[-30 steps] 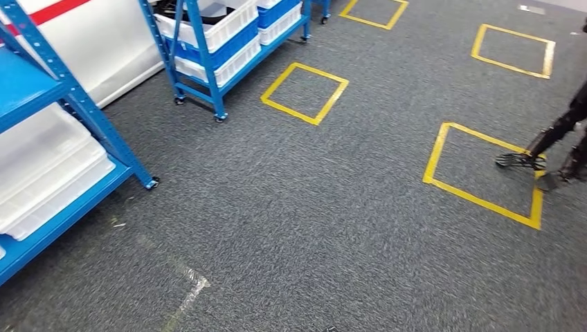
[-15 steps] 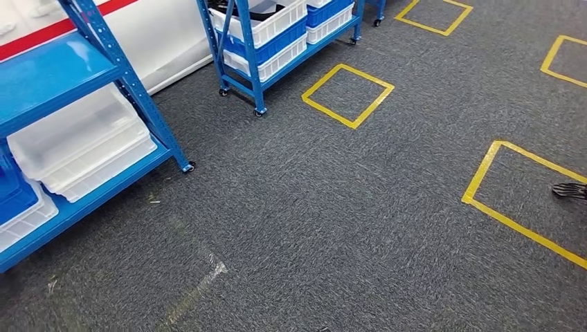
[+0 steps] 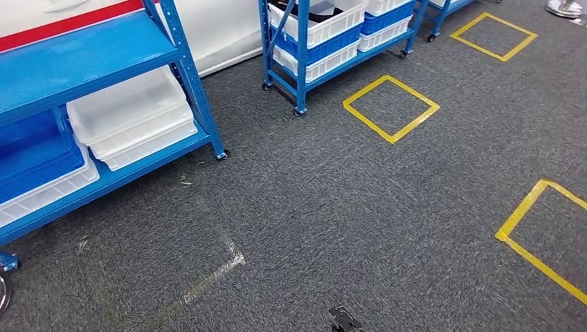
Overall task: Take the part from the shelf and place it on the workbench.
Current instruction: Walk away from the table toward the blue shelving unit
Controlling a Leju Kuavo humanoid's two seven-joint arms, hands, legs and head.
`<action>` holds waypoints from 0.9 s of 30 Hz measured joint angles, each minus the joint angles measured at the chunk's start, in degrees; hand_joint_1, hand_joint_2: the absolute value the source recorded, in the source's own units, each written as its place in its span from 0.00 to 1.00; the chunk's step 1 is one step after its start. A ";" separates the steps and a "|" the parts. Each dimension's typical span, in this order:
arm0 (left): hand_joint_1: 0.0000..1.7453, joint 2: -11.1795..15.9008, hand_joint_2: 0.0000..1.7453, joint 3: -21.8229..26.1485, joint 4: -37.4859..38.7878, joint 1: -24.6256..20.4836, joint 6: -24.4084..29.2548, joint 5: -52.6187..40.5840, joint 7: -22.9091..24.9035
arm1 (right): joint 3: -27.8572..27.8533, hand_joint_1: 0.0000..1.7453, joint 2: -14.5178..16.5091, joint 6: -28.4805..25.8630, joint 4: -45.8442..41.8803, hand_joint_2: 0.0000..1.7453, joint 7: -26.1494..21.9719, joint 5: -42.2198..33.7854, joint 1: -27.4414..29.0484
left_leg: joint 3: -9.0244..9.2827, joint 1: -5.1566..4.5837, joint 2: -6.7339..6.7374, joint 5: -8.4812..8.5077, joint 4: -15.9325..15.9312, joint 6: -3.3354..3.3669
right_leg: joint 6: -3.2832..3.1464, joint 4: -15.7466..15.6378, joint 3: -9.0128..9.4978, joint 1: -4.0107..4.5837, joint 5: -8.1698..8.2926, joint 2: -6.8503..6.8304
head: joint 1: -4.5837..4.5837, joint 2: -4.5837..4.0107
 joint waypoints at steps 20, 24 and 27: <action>0.00 0.64 0.00 -3.38 0.02 -0.52 -1.62 -1.84 -2.10 | -0.26 0.00 -4.60 0.97 0.23 0.00 1.66 -3.53 -4.68 | -3.01 -1.26 6.98 -0.06 2.72 -0.78 | -1.48 -10.27 5.29 0.87 2.20 -6.20 | -0.24 -0.01; 0.00 0.89 0.00 -3.80 0.02 -0.17 -1.67 -1.81 -1.95 | -0.26 0.00 -4.85 0.93 0.09 0.00 1.66 -3.58 -5.07 | -2.30 -0.66 4.78 0.79 1.05 -0.01 | -0.31 -8.79 5.03 0.75 0.77 -4.43 | -0.10 -0.01; 0.00 0.91 0.00 -3.91 0.02 -0.42 -1.71 -1.80 -1.90 | -0.26 0.00 -4.99 0.80 0.09 0.00 1.66 -3.61 -4.86 | -2.09 -0.44 3.00 1.07 0.64 0.46 | 0.16 0.93 0.09 0.57 -3.54 -0.72 | 0.07 -0.02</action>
